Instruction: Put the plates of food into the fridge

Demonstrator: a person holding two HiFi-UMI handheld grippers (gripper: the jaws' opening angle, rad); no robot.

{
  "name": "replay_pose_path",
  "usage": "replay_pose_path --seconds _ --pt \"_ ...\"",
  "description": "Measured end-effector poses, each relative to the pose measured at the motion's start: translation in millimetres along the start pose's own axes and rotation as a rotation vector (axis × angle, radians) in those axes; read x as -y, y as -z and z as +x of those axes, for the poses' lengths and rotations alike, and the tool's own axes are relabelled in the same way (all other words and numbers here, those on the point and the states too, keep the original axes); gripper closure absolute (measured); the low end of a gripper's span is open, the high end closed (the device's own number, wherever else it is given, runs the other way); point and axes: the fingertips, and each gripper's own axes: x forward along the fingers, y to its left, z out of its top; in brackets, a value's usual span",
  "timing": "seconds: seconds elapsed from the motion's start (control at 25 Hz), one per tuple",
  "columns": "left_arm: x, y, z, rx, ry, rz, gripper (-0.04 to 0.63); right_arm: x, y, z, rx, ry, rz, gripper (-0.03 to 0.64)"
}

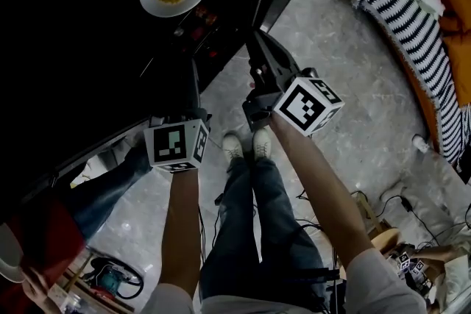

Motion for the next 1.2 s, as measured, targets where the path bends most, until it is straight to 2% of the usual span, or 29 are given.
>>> replay_pose_path --seconds 0.12,0.44,0.6,0.84,1.0,1.2 --pt "4.9 8.5 -10.1 -0.020 -0.002 0.005 0.589 3.0 -0.1 -20.5 0.010 0.038 -0.096 0.607" --pt "16.8 13.0 -39.0 -0.033 -0.017 0.007 0.589 2.4 11.9 -69.7 -0.022 0.095 -0.233 0.607" --pt "13.0 13.7 -54.5 -0.039 -0.053 -0.017 0.589 -4.3 15.9 -82.6 -0.042 0.100 -0.342 0.607" --pt "9.3 15.6 -74.0 -0.049 -0.088 -0.037 0.589 -11.2 17.8 -97.0 -0.053 0.098 -0.420 0.607" --pt "11.9 20.6 -83.6 -0.058 -0.093 -0.054 0.589 -13.2 17.2 -106.4 -0.053 0.115 -0.464 0.607" --pt "19.2 24.3 -87.9 -0.054 -0.083 -0.081 0.589 -21.8 24.7 -122.1 -0.074 0.115 -0.594 0.607"
